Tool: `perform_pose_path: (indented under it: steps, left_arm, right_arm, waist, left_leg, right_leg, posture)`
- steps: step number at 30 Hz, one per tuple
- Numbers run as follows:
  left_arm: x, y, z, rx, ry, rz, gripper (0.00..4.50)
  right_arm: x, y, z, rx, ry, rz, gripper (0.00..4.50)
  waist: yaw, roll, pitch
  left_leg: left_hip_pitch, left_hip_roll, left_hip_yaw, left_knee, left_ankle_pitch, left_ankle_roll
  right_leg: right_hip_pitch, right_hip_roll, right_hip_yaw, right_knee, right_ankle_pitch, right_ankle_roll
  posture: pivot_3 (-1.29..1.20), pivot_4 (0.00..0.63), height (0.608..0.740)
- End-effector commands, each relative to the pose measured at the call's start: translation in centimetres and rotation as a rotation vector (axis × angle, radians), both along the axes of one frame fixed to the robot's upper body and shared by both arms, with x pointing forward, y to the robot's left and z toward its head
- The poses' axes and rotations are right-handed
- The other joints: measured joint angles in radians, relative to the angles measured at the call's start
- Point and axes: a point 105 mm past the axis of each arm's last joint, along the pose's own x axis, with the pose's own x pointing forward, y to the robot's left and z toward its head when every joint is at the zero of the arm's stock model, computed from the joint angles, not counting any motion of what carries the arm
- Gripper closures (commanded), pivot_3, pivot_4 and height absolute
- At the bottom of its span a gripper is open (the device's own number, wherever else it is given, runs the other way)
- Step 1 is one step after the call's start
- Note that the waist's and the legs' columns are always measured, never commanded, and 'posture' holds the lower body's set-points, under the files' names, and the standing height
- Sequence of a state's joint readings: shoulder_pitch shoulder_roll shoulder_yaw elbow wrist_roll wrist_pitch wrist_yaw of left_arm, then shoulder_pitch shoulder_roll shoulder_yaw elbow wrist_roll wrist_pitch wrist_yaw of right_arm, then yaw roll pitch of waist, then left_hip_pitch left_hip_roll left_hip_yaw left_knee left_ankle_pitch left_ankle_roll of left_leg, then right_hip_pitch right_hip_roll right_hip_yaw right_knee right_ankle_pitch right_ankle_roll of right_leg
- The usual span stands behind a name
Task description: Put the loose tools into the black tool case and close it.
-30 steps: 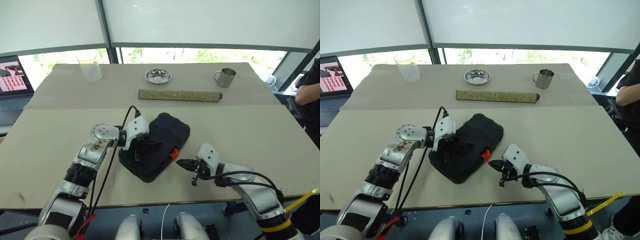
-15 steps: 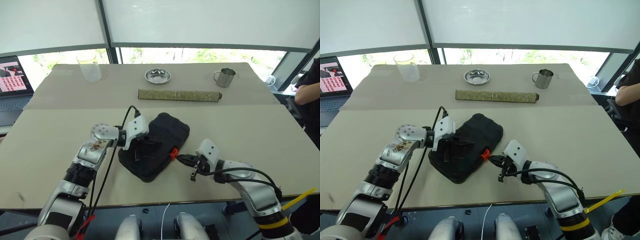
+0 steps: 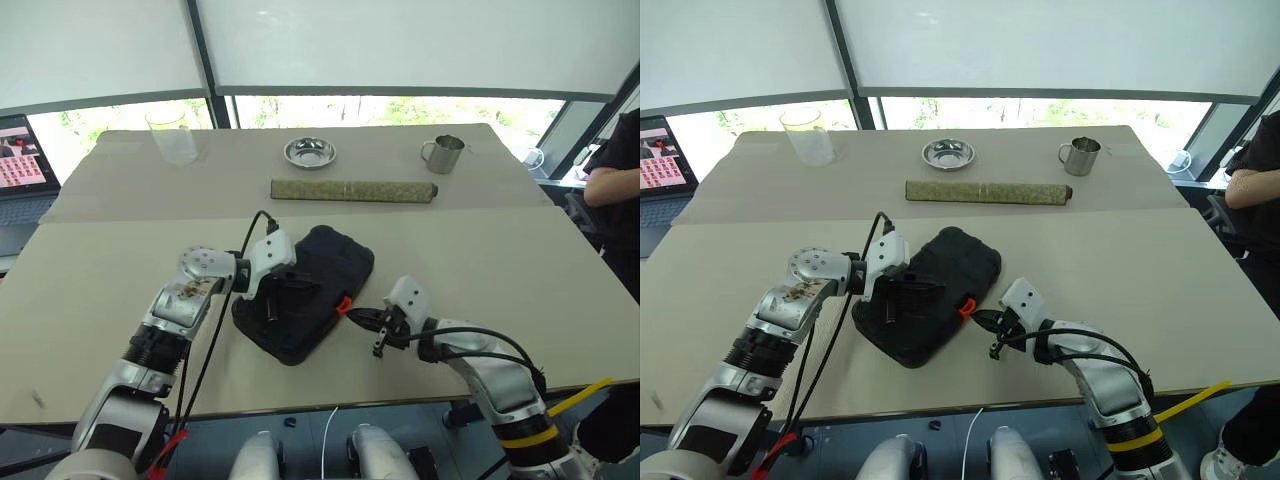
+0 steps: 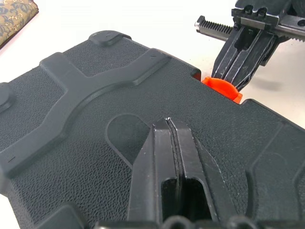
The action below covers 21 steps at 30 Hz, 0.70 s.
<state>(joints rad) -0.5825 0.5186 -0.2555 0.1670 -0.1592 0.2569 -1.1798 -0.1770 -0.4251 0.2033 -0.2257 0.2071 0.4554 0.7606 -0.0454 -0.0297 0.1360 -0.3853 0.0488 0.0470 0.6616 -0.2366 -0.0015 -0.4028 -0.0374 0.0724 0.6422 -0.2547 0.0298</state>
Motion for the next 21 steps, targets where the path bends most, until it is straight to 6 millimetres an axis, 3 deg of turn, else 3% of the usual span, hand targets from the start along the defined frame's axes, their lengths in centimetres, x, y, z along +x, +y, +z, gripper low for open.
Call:
perform_pose_path:
  steps: [1, 4, 9, 14, 18, 21]
  left_arm:
    - [-0.9, 1.8, -4.0, 0.026, 0.134, 0.076, 4.5]
    - [-0.7, 2.9, -1.3, -0.114, 0.059, 0.112, 3.77]
    - [-1.5, 7.8, 1.7, -0.21, -0.036, 0.216, 1.82]
    - [-3.2, 14.0, 0.8, -0.095, -0.11, 0.408, 0.04]
    - [-6.0, 19.0, -0.4, -0.025, -0.11, 0.561, 0.0]
    - [-7.3, 20.2, -1.1, -0.027, -0.109, 0.628, 0.0]
  right_arm:
    - [-0.9, 0.3, 2.9, 0.055, -0.117, 0.053, 4.42]
    - [-1.1, -1.7, 3.1, 0.056, -0.141, 0.004, 4.5]
    - [-2.7, -4.9, 4.6, 0.052, -0.224, 0.011, 2.94]
    - [-3.0, -8.0, 5.3, -0.069, -0.384, 0.016, 1.2]
    - [-3.4, -9.5, 5.8, -0.046, -0.412, 0.073, 0.02]
    - [-3.3, -10.0, 5.0, -0.072, -0.368, 0.111, 0.02]
  waist:
    - [0.0, 0.0, 0.0]
    - [0.0, 0.001, 0.0]
    - [-0.003, 0.0, 0.003]
    - [0.001, -0.003, 0.007]
    - [0.001, -0.004, 0.01]
    - [0.006, -0.011, 0.014]
  left_leg:
    - [0.0, 0.0, 0.0, 0.0, 0.0, 0.0]
    - [-0.001, 0.0, 0.0, -0.002, 0.0, 0.0]
    - [-0.004, 0.001, 0.0, -0.004, 0.0, 0.0]
    - [-0.004, 0.001, 0.0, -0.008, 0.0, 0.0]
    - [-0.004, 0.0, 0.003, -0.012, 0.0, 0.0]
    - [-0.011, 0.0, 0.003, -0.014, 0.0, 0.0]
  right_leg:
    - [0.0, 0.0, 0.0, 0.0, 0.0, 0.0]
    - [-0.002, 0.0, 0.0, 0.0, -0.001, -0.001]
    - [-0.005, 0.0, 0.0, -0.001, -0.002, -0.002]
    - [-0.008, -0.003, 0.0, -0.001, -0.002, -0.002]
    - [-0.009, -0.006, 0.001, -0.003, -0.003, -0.003]
    - [-0.018, -0.007, 0.001, -0.002, 0.0, -0.009]
  posture:
    - [0.0, 0.15, 0.74]
    - [0.0, 0.15, 0.74]
    - [0.0, 0.15, 0.74]
    - [0.0, 0.15, 0.74]
    - [0.0, 0.15, 0.74]
    - [0.0, 0.15, 0.74]
